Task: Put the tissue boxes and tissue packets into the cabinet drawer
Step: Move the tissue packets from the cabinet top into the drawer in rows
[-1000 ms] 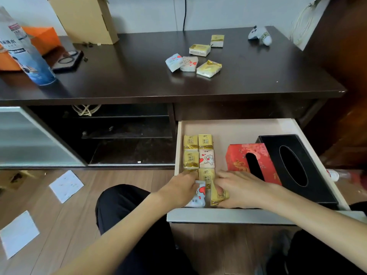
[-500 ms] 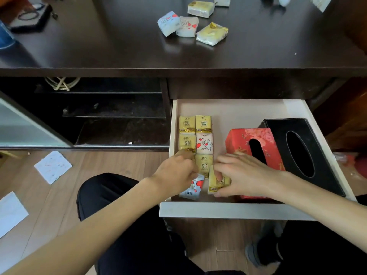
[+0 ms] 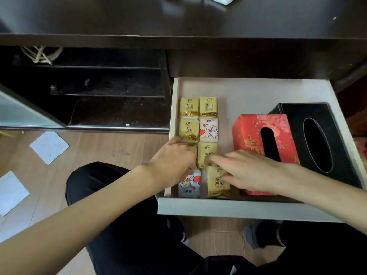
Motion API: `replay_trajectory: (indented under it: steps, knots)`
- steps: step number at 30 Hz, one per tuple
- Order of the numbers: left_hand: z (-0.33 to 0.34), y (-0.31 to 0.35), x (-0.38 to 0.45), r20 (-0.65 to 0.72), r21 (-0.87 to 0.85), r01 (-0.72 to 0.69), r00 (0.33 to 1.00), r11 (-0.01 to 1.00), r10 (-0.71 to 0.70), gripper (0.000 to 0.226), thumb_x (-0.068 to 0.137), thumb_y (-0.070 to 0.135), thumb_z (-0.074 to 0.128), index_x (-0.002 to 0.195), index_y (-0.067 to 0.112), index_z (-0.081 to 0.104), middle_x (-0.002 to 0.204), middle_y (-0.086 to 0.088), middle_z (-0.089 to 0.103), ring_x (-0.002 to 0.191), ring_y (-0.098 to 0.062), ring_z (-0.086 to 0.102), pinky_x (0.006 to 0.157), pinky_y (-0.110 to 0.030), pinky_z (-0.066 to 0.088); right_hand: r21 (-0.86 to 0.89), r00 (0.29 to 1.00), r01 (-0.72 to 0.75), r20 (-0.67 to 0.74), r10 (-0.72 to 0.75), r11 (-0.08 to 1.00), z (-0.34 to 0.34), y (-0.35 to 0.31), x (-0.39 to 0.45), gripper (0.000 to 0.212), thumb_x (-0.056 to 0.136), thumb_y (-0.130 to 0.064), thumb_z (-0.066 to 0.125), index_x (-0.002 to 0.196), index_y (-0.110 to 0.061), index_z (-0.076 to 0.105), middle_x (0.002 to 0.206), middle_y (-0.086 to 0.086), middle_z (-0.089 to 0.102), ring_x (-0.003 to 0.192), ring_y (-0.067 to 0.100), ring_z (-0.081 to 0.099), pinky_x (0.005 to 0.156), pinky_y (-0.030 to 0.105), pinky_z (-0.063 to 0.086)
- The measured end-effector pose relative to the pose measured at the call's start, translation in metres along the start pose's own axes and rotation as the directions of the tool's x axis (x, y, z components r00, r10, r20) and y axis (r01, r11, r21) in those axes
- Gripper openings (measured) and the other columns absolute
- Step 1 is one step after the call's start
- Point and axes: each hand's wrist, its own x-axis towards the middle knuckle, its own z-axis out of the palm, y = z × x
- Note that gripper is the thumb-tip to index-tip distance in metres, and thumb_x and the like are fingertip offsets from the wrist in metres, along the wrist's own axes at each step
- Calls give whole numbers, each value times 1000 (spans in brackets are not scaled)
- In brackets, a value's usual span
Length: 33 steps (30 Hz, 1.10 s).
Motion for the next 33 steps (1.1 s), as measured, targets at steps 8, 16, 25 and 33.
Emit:
replay_trajectory:
  steps: [8, 16, 25, 33]
  knots:
    - [-8, 2, 3, 41, -41, 1, 999, 999, 1, 13, 87, 36, 67, 92, 25, 71, 99, 5, 66, 104, -20, 57, 92, -31, 37, 133, 996, -44, -74, 55, 990, 12, 1, 14, 42, 86, -23, 80, 127, -28, 69, 119, -9, 63, 103, 16, 64, 81, 26, 46]
    - [-16, 5, 8, 102, -56, 52, 994, 997, -46, 13, 89, 33, 63, 95, 25, 72, 103, 5, 62, 106, -21, 56, 83, -28, 37, -11, 994, -44, -105, 42, 999, 15, -8, 22, 40, 88, -23, 75, 126, -21, 61, 115, -4, 61, 107, 22, 61, 76, 41, 56]
    - [-11, 7, -3, -40, -37, 44, 998, 998, -45, 13, 87, 29, 61, 94, 22, 70, 104, 3, 61, 108, -24, 56, 76, -27, 34, 170, 985, -100, -124, 122, 980, 17, -5, 22, 27, 89, -14, 77, 114, -23, 74, 114, -3, 72, 105, 20, 66, 87, 37, 55]
    - [-14, 5, 10, 132, 198, 3, 991, 980, -30, 27, 87, 25, 64, 114, 19, 66, 131, -4, 54, 129, -23, 45, 116, -40, 19, 69, 984, -64, -163, 75, 996, 19, -14, 38, 19, 83, -20, 80, 92, -21, 64, 97, -7, 64, 93, 19, 62, 61, 34, 41]
